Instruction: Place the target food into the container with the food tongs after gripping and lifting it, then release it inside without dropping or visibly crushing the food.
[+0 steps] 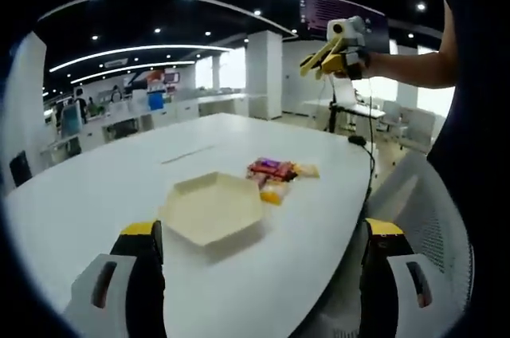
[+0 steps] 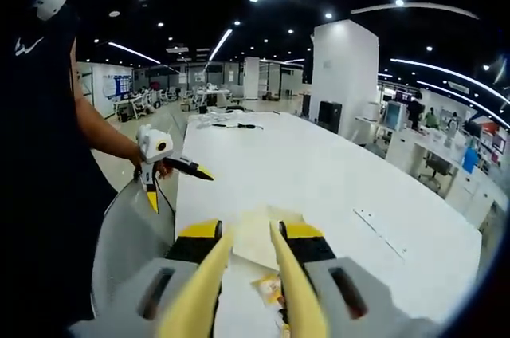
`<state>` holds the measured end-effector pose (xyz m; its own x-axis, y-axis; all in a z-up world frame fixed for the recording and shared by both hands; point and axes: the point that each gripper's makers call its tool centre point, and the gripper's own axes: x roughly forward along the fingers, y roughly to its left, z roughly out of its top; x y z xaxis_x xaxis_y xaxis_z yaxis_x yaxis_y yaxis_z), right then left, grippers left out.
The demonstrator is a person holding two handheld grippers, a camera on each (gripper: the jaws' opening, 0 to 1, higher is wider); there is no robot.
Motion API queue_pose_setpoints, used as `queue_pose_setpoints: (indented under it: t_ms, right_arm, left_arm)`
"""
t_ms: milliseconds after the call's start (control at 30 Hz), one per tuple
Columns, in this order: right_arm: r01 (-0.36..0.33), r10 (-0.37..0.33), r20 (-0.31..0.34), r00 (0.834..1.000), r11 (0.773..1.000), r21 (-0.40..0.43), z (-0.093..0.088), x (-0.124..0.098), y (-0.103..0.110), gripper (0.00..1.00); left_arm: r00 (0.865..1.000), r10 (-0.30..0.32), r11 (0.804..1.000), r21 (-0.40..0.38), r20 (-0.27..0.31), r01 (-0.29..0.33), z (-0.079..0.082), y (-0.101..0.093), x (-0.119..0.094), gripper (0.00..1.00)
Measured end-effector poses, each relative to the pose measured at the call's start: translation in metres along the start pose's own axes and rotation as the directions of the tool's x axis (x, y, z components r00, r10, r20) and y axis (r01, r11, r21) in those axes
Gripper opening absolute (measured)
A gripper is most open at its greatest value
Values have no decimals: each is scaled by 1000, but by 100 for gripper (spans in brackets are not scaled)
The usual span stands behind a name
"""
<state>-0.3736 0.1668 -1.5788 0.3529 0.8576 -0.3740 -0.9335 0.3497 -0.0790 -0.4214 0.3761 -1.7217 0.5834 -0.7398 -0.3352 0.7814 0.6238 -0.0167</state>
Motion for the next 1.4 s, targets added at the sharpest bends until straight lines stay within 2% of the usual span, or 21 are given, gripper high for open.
queue_pose_setpoints:
  t_ms: [67,133,167,267,333,400,433,500,533,567,633,700,867,1000,1100,1233,1267,1400]
  right_arm:
    - [0,0,-11,1000,1000,-1,-2,5,1,28]
    - [12,-12,-23,1000,1000,4,-4,8,-2,28]
    - [14,-14,-25,1000,1000,5,-4,8,-3,28]
    - [22,-22,-25,999,1000,2,-3,9,-4,27]
    - [23,-23,-48,999,1000,4,-5,12,-4,27]
    - [23,-23,-64,998,1000,10,-6,15,-5,27]
    - [21,-20,-71,997,999,25,-6,16,-5,27]
    - [28,-26,-85,996,999,22,-8,18,-6,27]
    - [28,-26,-91,996,999,20,-9,19,-6,27]
    - [29,-27,-96,995,999,20,-10,20,-8,27]
    - [30,-29,-98,995,999,15,-13,20,-11,27]
    - [28,-28,-119,993,1000,-8,-19,22,-13,28]
    - [11,-14,-119,993,1000,-24,-31,28,-22,27]
    - [7,-10,-136,991,1000,-19,-44,33,-33,28]
    - [0,-2,-140,990,1000,-20,-49,37,-34,27]
    - [2,-6,-160,987,1000,-24,-59,40,-42,27]
    - [11,-15,-171,985,1000,-26,-62,40,-46,27]
    - [21,-21,-165,986,1000,-2,-65,39,-50,27]
  left_arm:
    - [1000,9,1000,5,-9,-9,-8,1,2,100]
    - [997,-37,999,15,-61,38,-22,-10,4,100]
    - [997,-46,999,12,-66,46,-24,-12,5,100]
    - [998,-39,999,6,-53,40,-23,-14,7,100]
    - [998,-11,1000,27,-59,13,-23,-12,7,100]
    - [999,29,999,45,-41,-28,-22,-5,6,100]
    - [999,42,999,10,-29,-42,-20,-2,6,100]
    - [998,53,998,17,-23,-52,-18,3,4,100]
    - [998,57,998,-15,-24,-57,-19,5,4,100]
    - [996,82,996,-14,-41,-82,-22,10,3,100]
    - [995,100,995,-9,-28,-100,-20,14,2,100]
    - [995,102,995,-10,-18,-102,-20,11,2,100]
    - [993,114,993,37,-17,-113,-24,12,4,100]
    - [991,123,991,63,-51,-120,-33,12,5,100]
    - [990,111,993,52,-85,-107,-40,11,6,100]
    - [990,114,992,54,-77,-110,-40,11,7,100]
    - [988,121,992,55,-91,-116,-41,12,8,100]
    - [987,126,991,45,-98,-123,-43,15,7,100]
